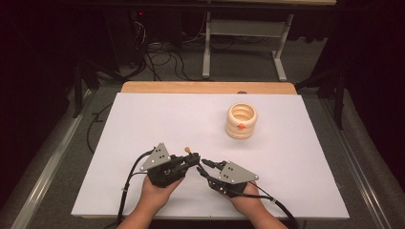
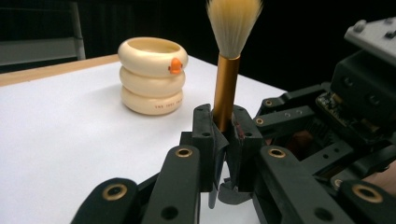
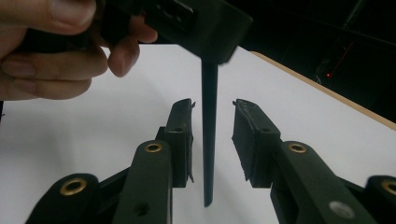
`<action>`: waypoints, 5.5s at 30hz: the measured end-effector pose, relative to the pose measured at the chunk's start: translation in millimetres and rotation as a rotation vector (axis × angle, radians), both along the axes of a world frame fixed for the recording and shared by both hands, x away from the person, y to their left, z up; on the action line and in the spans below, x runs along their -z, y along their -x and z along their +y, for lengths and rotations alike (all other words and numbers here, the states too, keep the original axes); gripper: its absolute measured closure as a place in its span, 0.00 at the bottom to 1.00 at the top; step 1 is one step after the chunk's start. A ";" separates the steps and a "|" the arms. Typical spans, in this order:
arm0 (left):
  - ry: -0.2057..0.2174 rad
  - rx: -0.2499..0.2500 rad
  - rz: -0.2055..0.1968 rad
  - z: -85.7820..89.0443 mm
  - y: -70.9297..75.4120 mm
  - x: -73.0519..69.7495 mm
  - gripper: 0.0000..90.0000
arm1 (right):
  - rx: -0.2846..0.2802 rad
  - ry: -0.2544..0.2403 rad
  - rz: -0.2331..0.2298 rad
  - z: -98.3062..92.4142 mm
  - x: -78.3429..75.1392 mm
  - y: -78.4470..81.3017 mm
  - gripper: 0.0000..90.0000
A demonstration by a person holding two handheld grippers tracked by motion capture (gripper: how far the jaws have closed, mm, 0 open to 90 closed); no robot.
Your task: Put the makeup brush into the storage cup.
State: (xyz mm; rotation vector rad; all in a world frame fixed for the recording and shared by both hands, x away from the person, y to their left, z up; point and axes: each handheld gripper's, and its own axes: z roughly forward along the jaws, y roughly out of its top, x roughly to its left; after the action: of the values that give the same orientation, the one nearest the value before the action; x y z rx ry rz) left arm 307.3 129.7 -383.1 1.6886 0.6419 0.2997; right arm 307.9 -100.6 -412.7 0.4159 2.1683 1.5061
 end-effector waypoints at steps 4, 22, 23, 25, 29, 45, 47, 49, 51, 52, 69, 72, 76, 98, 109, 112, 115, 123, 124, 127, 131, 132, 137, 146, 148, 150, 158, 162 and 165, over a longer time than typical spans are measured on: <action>-0.014 0.012 0.002 -4.2 0.7 1.8 0.92 | -0.008 0.007 -0.011 1.6 -1.3 1.7 0.83; -0.009 0.013 -0.001 -6.1 1.1 0.5 0.80 | -0.005 -0.011 0.007 0.1 -3.6 1.0 0.95; -0.008 0.009 -0.003 -5.7 1.4 -0.5 0.77 | 0.000 -0.009 0.011 -0.5 -4.2 1.1 0.95; 0.004 0.010 -0.007 -4.6 1.6 -2.0 0.72 | 0.007 -0.017 0.011 -2.1 -5.3 0.2 0.95; 0.005 0.004 -0.013 -2.2 1.7 -3.5 0.69 | 0.020 -0.022 0.017 -6.3 -7.0 -2.6 0.95; -0.041 -0.083 -0.031 8.5 -2.5 -0.7 0.52 | 0.070 -0.047 0.014 -23.3 -13.5 -9.6 0.95; -0.048 -0.097 -0.029 10.1 -3.7 0.6 0.50 | 0.077 -0.052 0.009 -26.1 -15.0 -10.7 0.95; -0.053 -0.108 -0.026 11.5 -5.0 2.5 0.48 | 0.083 -0.058 0.009 -29.1 -16.5 -11.7 0.95; -0.061 -0.118 -0.022 11.9 -5.9 3.9 0.45 | 0.091 -0.058 0.002 -32.7 -18.3 -13.4 0.95; -0.064 -0.122 -0.025 12.1 -6.4 4.8 0.44 | 0.099 -0.058 0.003 -34.1 -19.1 -13.7 0.95; -0.079 -0.164 -0.020 12.2 -9.0 14.0 0.30 | 0.194 -0.117 -0.010 -72.0 -32.6 -23.1 0.95; -0.083 -0.164 -0.012 12.0 -9.5 14.9 0.28 | 0.212 -0.132 -0.012 -78.7 -34.4 -24.5 0.95; -0.086 -0.169 -0.004 11.2 -9.8 16.6 0.25 | 0.239 -0.138 -0.022 -88.9 -37.3 -26.8 0.95; -0.159 -0.177 0.006 22.2 -0.4 23.4 0.12 | 0.372 -0.235 -0.010 -130.7 -47.0 -49.2 0.95; -0.131 -0.194 0.002 30.1 1.6 29.4 0.10 | 0.383 -0.246 -0.016 -114.5 -67.9 -72.8 0.95; -0.141 -0.195 -0.002 29.7 2.1 30.1 0.09 | 0.393 -0.254 -0.011 -111.2 -70.8 -80.8 0.95; -0.136 -0.186 0.003 29.2 2.4 30.3 0.09 | 0.402 -0.263 -0.002 -108.4 -72.2 -88.4 0.95; -0.122 -0.187 0.001 29.8 3.3 29.1 0.08 | 0.426 -0.260 0.009 -103.1 -75.7 -109.0 0.95; -0.128 -0.187 0.000 30.1 3.5 29.0 0.07 | 0.427 -0.257 0.006 -102.5 -75.7 -111.9 0.95; -0.128 -0.186 -0.001 29.9 3.9 29.2 0.06 | 0.434 -0.246 0.007 -98.7 -75.5 -119.3 0.95; -0.128 -0.184 -0.001 30.2 4.4 29.1 0.05 | 0.447 -0.239 0.003 -94.0 -75.5 -128.6 0.95; -0.129 -0.184 -0.004 30.5 4.8 28.9 0.05 | 0.448 -0.242 0.014 -92.6 -75.1 -130.5 0.95; -0.126 -0.188 -0.005 32.2 5.7 28.3 0.05 | 0.462 -0.229 0.022 -90.2 -70.7 -140.2 0.95; -0.126 -0.188 -0.009 33.8 6.9 27.6 0.05 | 0.481 -0.212 0.056 -92.8 -61.0 -149.9 0.95; -0.123 -0.190 -0.009 34.1 7.1 27.6 0.05 | 0.482 -0.206 0.059 -93.0 -59.9 -150.4 0.95; -0.121 -0.190 -0.009 34.2 7.2 27.4 0.05 | 0.479 -0.201 0.063 -92.9 -58.7 -150.6 0.95; -0.119 -0.190 -0.015 35.0 8.2 26.7 0.04 | 0.484 -0.191 0.087 -93.1 -49.1 -151.4 0.95; -0.121 -0.189 -0.014 34.6 8.0 27.0 0.04 | 0.481 -0.180 0.103 -92.3 -43.1 -151.2 0.95; -0.121 -0.188 -0.015 34.0 8.2 27.1 0.04 | 0.484 -0.172 0.108 -92.8 -38.7 -150.7 0.95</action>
State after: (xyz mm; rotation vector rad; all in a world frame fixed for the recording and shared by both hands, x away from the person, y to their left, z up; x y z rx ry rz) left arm 299.1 163.7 -410.2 1.7421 0.7865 0.4934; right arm 458.6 -193.4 -373.9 1.0185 1.8354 1.4140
